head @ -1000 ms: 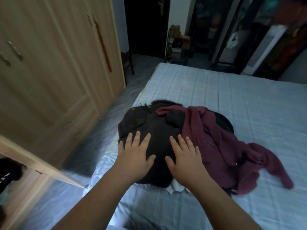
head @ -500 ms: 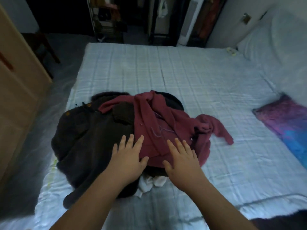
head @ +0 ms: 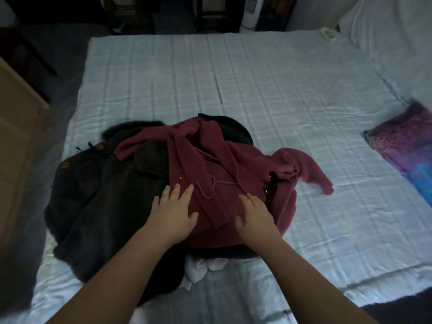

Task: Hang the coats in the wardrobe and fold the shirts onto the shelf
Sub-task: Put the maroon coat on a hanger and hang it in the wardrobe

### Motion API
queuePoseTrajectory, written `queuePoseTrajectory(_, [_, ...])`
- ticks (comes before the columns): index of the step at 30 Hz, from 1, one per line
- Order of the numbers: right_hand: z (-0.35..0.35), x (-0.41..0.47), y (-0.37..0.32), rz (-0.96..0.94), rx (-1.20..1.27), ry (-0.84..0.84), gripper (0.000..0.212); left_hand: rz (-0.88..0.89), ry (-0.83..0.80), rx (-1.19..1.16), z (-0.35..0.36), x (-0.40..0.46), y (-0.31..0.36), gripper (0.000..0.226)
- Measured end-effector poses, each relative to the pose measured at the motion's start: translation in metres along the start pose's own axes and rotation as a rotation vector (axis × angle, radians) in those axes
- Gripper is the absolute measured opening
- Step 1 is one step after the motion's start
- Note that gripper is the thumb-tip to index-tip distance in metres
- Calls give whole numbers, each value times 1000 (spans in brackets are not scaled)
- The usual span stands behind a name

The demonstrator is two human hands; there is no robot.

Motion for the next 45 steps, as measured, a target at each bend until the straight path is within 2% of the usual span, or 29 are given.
queuePoseTrajectory(8, [25, 119, 14, -130, 158, -201, 63, -126, -2, -41, 11, 43, 11, 78])
queuePoseTrajectory(12, [57, 180, 11, -151, 178, -243, 64, -154, 47, -50, 8, 72, 2, 77])
queuePoseTrajectory(15, [84, 198, 3, -208, 71, -281, 48, -183, 70, -53, 7, 88, -20, 77])
queuePoseTrajectory(18, [87, 193, -1, -265, 3, -247, 29, -206, 66, -53, 6, 94, -36, 79])
queuePoseTrajectory(21, [67, 183, 10, -311, 40, -139, 14, -211, 88, -108, -5, 96, -35, 77])
queuePoseTrajectory(25, [24, 174, 37, -338, 177, -30, 20, -155, 140, -128, -27, 102, -15, 77])
queuePoseTrajectory(28, [-6, 171, 50, -306, 257, -20, 10, -105, 151, -127, -34, 104, 1, 77])
queuePoseTrajectory(32, [-35, 168, 82, -133, 306, 67, 30, -54, 151, -120, -34, 107, 19, 78])
queuePoseTrajectory(34, [-36, 170, 102, -5, 310, 64, 40, -38, 131, -105, -30, 113, 26, 78])
queuePoseTrajectory(36, [-29, 178, 111, 23, 246, 48, 42, -28, 102, -93, -25, 120, 35, 77])
queuePoseTrajectory(39, [-9, 192, 113, 12, 193, -42, 36, -21, 81, -86, -21, 126, 48, 77])
queuePoseTrajectory(42, [17, 200, 133, 117, 208, -186, 45, -15, 31, -87, -13, 134, 60, 76])
queuePoseTrajectory(45, [38, 190, 140, 171, 76, -333, 66, 5, 13, -57, -8, 143, 64, 77])
Point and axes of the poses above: each hand's wrist, its own x-axis towards the middle knuckle, its own z-axis out of the palm, y = z × x, the point moved 7 cm from there along x, towards the middle knuckle, and after that the axes turned 4 degrees about x, right-handed, at the moved point
